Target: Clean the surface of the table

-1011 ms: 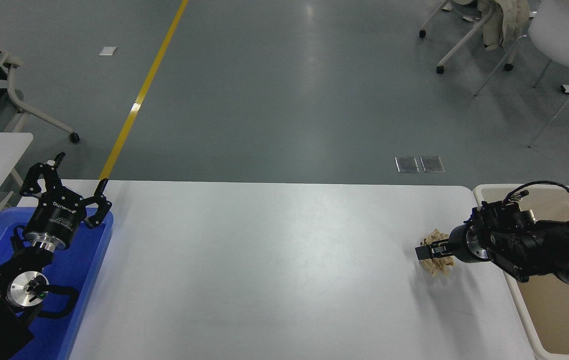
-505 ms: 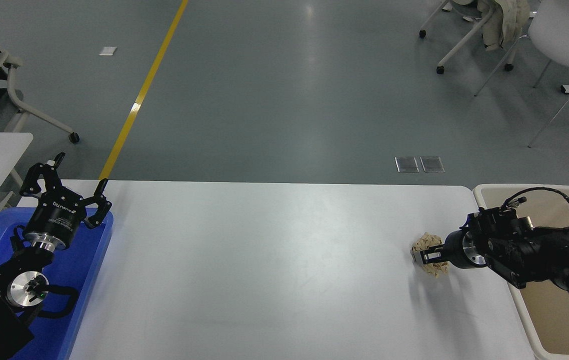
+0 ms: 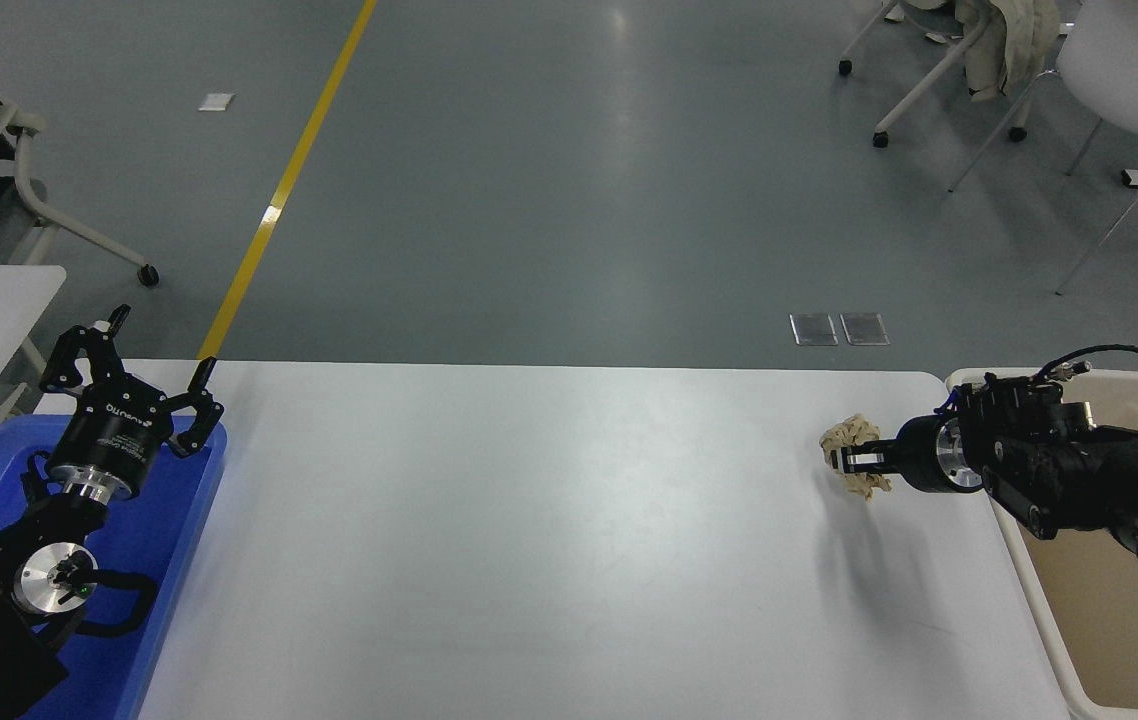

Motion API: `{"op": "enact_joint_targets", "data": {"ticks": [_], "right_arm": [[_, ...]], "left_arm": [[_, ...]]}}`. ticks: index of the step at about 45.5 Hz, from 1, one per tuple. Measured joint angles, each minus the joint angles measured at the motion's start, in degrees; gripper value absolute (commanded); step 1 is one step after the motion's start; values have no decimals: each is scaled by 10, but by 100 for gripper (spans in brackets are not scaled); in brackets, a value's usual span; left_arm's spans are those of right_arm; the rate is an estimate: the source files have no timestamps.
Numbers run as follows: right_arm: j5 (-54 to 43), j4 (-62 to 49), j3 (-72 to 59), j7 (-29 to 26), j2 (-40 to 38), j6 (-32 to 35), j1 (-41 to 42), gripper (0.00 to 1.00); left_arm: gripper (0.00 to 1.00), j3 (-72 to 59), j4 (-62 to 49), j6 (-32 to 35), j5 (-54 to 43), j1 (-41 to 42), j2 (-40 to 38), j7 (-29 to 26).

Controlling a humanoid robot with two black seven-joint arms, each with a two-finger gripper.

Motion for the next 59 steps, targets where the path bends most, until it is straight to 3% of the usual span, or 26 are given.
{"op": "enact_joint_targets", "data": {"ticks": [30, 59], "right_arm": [[43, 7, 250, 26, -90, 94, 42, 0], [75, -50, 456, 18, -175, 110, 4, 0]], "left_arm": [[100, 0, 0, 0, 0, 0, 0, 0], [100, 0, 0, 0, 0, 0, 0, 0]]}}
